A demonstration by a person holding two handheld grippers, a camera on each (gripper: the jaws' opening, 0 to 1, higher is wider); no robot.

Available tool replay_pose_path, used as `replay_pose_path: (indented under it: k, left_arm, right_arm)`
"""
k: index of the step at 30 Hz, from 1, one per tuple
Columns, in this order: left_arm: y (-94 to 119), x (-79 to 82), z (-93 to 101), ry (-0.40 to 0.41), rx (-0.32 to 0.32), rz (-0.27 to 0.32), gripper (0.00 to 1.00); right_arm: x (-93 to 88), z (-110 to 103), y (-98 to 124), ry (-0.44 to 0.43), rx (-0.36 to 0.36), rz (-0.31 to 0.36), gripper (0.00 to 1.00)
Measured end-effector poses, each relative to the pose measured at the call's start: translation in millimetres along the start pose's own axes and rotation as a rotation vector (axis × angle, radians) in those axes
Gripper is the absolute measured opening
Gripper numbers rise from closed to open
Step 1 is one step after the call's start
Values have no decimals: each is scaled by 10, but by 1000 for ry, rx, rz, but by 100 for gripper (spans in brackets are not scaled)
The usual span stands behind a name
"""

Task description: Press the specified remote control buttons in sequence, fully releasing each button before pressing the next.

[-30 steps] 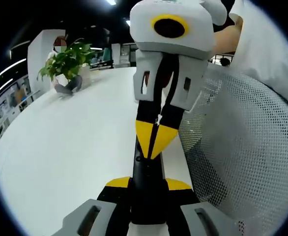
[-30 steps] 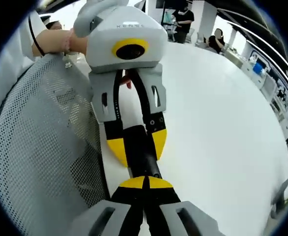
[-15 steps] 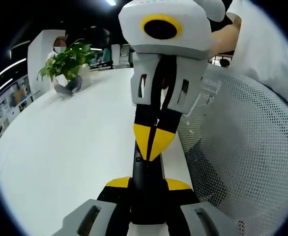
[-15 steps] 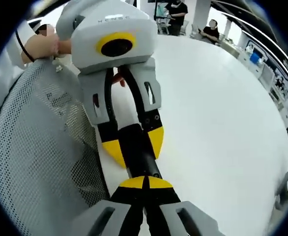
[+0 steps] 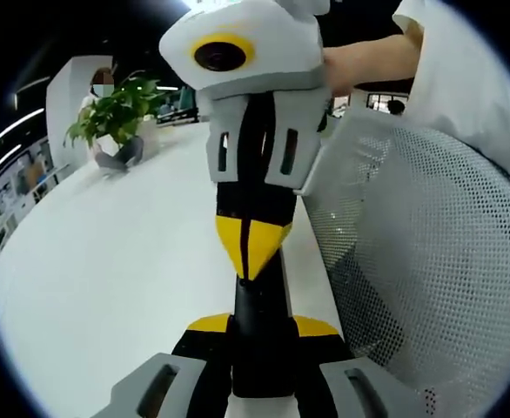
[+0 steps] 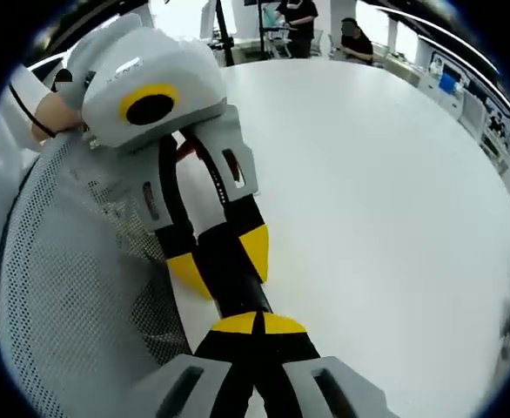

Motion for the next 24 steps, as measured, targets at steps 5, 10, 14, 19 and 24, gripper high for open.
replay_pose_path:
  k: [5,10,14,19,24]
  left_arm:
    - [2,1,2,-6,-1,-3,24]
    - [1,-3,1,-2,1,0,25]
    - [0,3,4,-8,6,-3,25]
    - [6,11,12,-7,8,-2,25]
    - [9,9,18,-3,10,0,25]
  right_arm:
    - [33,20,-20,-18,17,-19,0]
    - [98,17,-49,4,16,-73,0]
    - [127,58,-69,-23,27,-112,0]
    - [165,110,-110,-79,35,-135,0]
    - [161,66,-103,-54,15,-136,0]
Point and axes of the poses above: the point that each gripper's makers call its tool centre point, and the gripper's own axes: y roughly backward along the fingers, z roughly to its right, x roughly out of its top, the point moved 10 cm from there along y, roughly backward along the fingers, and after that the axes turned 7 degrees about -x, right-handed, at the moved point
